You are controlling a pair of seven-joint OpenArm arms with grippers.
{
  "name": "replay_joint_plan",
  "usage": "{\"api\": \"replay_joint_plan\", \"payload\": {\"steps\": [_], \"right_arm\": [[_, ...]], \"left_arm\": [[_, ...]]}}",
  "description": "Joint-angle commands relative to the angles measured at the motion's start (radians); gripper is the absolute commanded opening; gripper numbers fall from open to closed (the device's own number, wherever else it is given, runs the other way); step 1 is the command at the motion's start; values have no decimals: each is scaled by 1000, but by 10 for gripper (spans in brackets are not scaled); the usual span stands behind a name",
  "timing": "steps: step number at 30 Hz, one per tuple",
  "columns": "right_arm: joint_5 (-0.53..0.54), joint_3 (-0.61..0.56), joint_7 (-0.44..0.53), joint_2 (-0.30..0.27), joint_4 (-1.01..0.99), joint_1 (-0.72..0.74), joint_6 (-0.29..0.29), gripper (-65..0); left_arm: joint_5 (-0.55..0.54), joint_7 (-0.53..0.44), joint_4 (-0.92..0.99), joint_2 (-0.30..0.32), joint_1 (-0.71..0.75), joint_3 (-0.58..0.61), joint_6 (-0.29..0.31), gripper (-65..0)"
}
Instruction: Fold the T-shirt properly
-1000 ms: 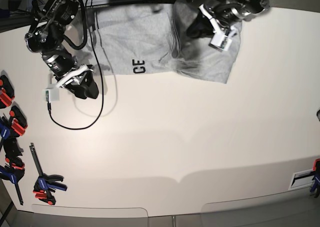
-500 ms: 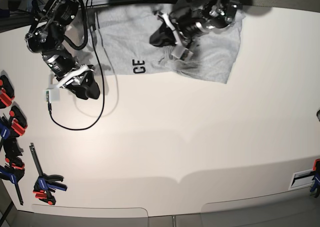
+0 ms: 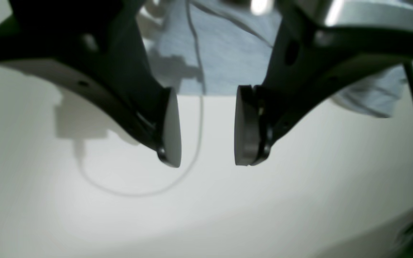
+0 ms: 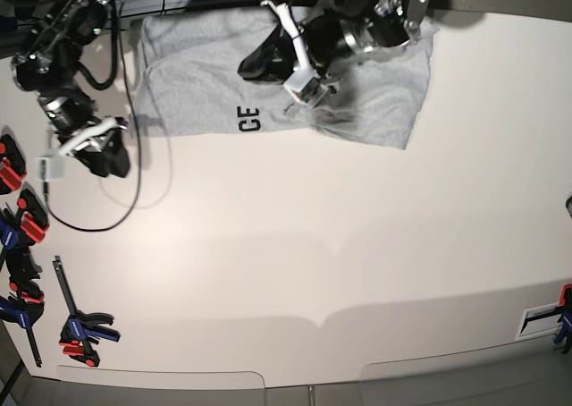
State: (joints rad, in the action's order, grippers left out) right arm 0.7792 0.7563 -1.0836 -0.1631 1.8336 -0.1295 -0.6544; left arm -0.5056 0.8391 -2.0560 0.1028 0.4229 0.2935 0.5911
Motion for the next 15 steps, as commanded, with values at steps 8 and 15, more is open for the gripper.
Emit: {"api": "replay_joint_plan", "payload": {"steps": [8, 15], "right_arm": [[184, 95, -63, -147, 19, -128, -1, -345], [325, 95, -156, -142, 0, -275, -4, -344]], "left_arm": [[121, -50, -93, 0, 45, 1, 3, -440], [139, -70, -93, 0, 45, 1, -54, -406]]}}
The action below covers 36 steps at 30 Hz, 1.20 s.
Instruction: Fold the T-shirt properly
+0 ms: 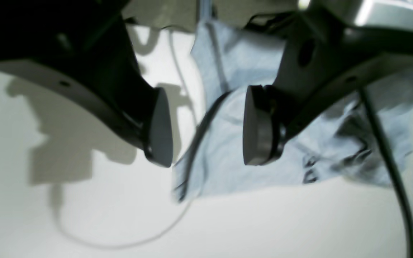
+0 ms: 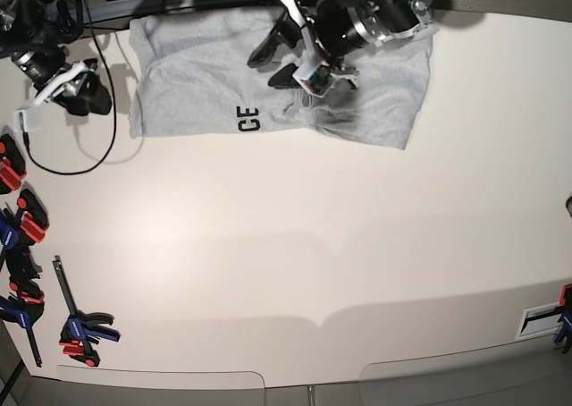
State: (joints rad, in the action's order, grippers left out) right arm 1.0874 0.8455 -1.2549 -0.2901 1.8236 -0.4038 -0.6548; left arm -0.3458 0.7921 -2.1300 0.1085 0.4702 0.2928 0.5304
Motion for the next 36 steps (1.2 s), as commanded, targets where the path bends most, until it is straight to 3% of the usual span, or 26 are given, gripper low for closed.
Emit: {"api": "replay_joint_plan", "payload": {"steps": [1, 13, 23, 36], "right_arm": [[25, 6, 15, -11, 3, -15, -4, -344], [55, 5, 37, -3, -261, -9, -43, -344], [238, 4, -59, -3, -482, 21, -43, -344], [192, 4, -32, 6, -512, 39, -43, -344]], "left_arm": [[-20, -23, -19, -5, -2, 2, 7, -406], [-17, -15, -19, -5, -3, 2, 7, -406], [-17, -16, -19, -5, -2, 2, 7, -406], [-18, -16, -19, -6, -5, 2, 7, -406]]}}
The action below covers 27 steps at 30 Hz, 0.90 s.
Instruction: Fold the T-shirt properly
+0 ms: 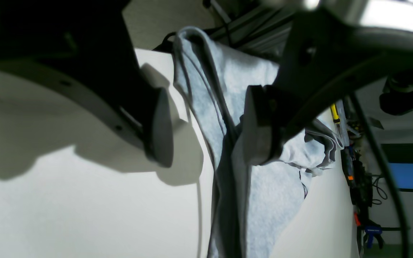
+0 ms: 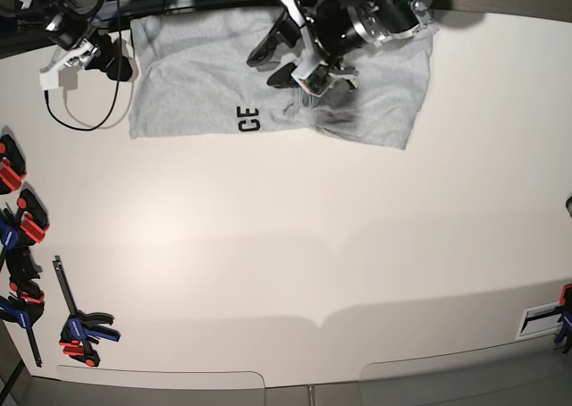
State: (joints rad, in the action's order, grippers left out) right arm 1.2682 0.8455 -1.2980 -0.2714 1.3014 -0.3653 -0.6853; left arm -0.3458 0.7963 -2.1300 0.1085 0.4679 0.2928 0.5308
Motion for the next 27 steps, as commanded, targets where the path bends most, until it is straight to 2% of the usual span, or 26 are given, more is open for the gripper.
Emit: {"api": "replay_joint_plan", "payload": {"steps": [1, 4, 13, 20, 22, 25, 26, 27], "right_arm": [[1, 4, 14, -7, 10, 6, -13, -344], [-39, -17, 19, 3, 10, 32, -13, -344], [-39, -229, 19, 14, 10, 38, -13, -344], [-39, -260, -8, 13, 10, 38, -13, -355], [-39, -260, -25, 13, 10, 38, -13, -405], [-38, -260, -45, 13, 10, 38, -13, -609], [-37, -260, -46, 13, 10, 38, -13, -650], [-34, -260, -45, 13, 10, 39, -13, -650]], "left_arm": [[-18, -20, -19, -6, -2, 2, 6, -406], [-19, -24, -19, -6, -3, 2, 6, -406], [-18, -27, -19, -6, -2, 2, 6, -406], [-18, -28, -24, -6, -3, 2, 7, -406], [-17, -27, -44, -6, -3, 2, 6, -406], [33, -27, -103, -6, -2, 2, 6, -406], [68, -27, -126, -5, -1, 2, 2, -406], [108, -27, -149, -5, 2, 2, -22, -406]]}}
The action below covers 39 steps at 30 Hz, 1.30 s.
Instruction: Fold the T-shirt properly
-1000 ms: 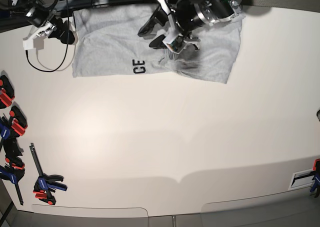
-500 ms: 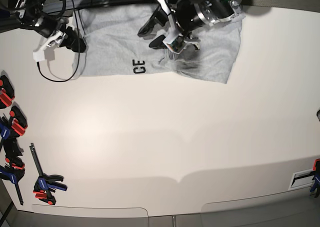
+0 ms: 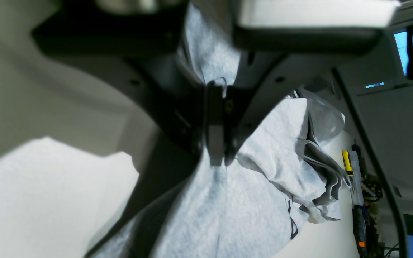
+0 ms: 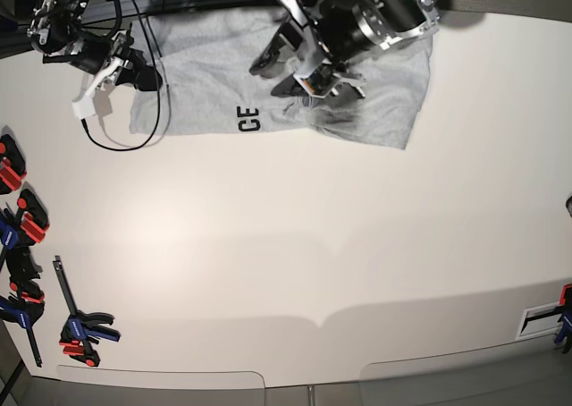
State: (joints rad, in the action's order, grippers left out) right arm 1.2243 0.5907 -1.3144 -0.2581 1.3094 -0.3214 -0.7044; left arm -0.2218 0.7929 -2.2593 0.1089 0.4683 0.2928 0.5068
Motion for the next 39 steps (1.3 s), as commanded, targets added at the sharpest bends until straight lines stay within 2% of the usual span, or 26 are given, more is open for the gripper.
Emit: {"api": "replay_joint_plan", "payload": {"steps": [1, 4, 7, 10, 13, 17, 22, 27, 32, 35, 37, 39], "right_arm": [[14, -5, -29, 0, 2, -3, 6, -650], [16, -5, -33, -1, 3, 14, 6, -650], [16, -2, -35, -6, 4, 41, 6, -650], [16, 18, -38, -8, 4, 74, 6, -650], [8, 47, -42, -9, 4, 112, 6, -650], [8, 79, -49, -32, 4, 162, 6, -650], [5, 85, -48, -105, 4, 208, 6, -650], [6, 96, -48, -184, 4, 233, 6, -650], [10, 98, -49, -236, 4, 238, 6, -650], [14, 98, -51, -269, 4, 238, 6, -650], [55, 98, -66, -295, 4, 238, 6, -650], [138, 98, -82, -322, 4, 238, 6, -650]], "left_arm": [[27, -24, -38, -5, 8, 2, -31, -406], [131, -24, -72, 15, 34, 2, -100, -406], [234, -18, -78, 70, 50, 2, -179, -407], [354, 23, -78, 136, 50, -3, -283, -407], [377, 36, -77, 196, 63, -57, -342, -420], [363, 24, -77, 216, 109, -199, -351, -431], [234, 13, -77, 216, 167, -388, -346, -431], [132, 13, -77, 216, 220, -518, -312, -431], [17, -7, -64, 216, 277, -567, -303, -435], [-10, -11, 18, 215, 288, -567, -295, -435], [-16, -49, 109, 215, 288, -567, -294, -435], [-16, -88, 188, 215, 285, -567, -294, -435]]}}
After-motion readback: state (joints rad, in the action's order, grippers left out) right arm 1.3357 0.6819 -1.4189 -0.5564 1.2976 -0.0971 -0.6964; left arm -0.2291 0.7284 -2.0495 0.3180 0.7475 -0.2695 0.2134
